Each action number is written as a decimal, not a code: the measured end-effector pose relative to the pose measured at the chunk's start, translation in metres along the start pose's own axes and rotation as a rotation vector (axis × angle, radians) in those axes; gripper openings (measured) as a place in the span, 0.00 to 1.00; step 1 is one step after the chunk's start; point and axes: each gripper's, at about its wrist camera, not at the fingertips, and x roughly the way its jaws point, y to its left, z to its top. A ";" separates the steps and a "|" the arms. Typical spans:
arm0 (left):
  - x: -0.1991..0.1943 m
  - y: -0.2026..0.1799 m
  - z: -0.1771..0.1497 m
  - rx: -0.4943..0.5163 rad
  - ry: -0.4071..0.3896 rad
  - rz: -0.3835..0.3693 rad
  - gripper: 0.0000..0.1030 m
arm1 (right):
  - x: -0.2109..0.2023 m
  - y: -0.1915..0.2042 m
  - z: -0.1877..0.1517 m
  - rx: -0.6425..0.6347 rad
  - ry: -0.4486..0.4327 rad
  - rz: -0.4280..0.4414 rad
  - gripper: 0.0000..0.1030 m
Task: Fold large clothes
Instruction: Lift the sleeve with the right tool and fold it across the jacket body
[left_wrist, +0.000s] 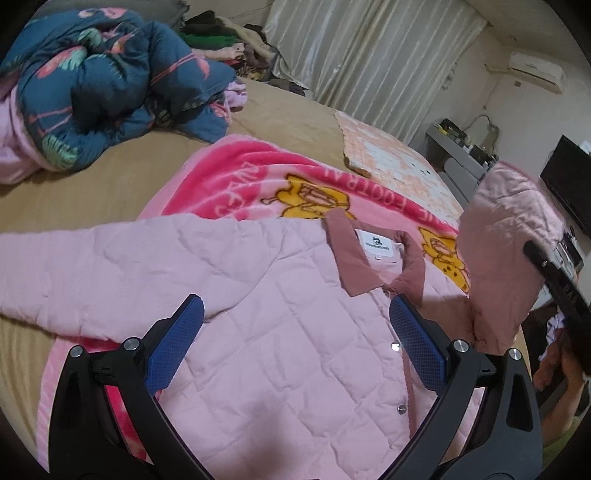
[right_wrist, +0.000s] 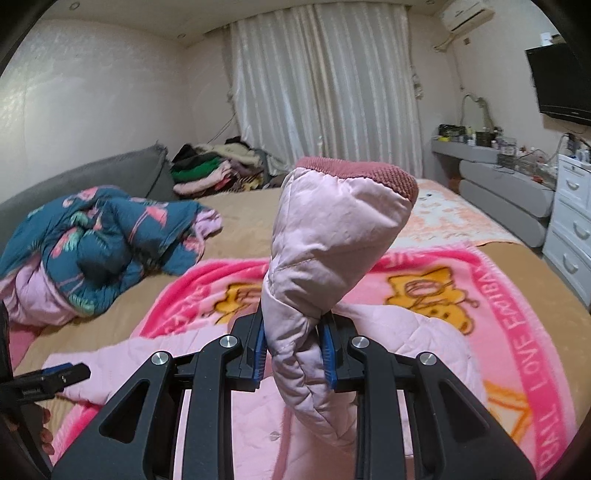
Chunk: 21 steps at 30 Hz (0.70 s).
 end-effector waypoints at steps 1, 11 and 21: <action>0.001 0.001 -0.001 -0.007 0.000 -0.006 0.91 | 0.005 0.006 -0.005 -0.009 0.008 0.006 0.23; 0.015 0.022 -0.013 -0.107 0.019 -0.098 0.91 | 0.036 0.035 -0.053 -0.088 0.066 0.031 0.23; 0.052 0.023 -0.023 -0.174 0.094 -0.170 0.91 | 0.060 0.066 -0.092 -0.211 0.118 0.008 0.29</action>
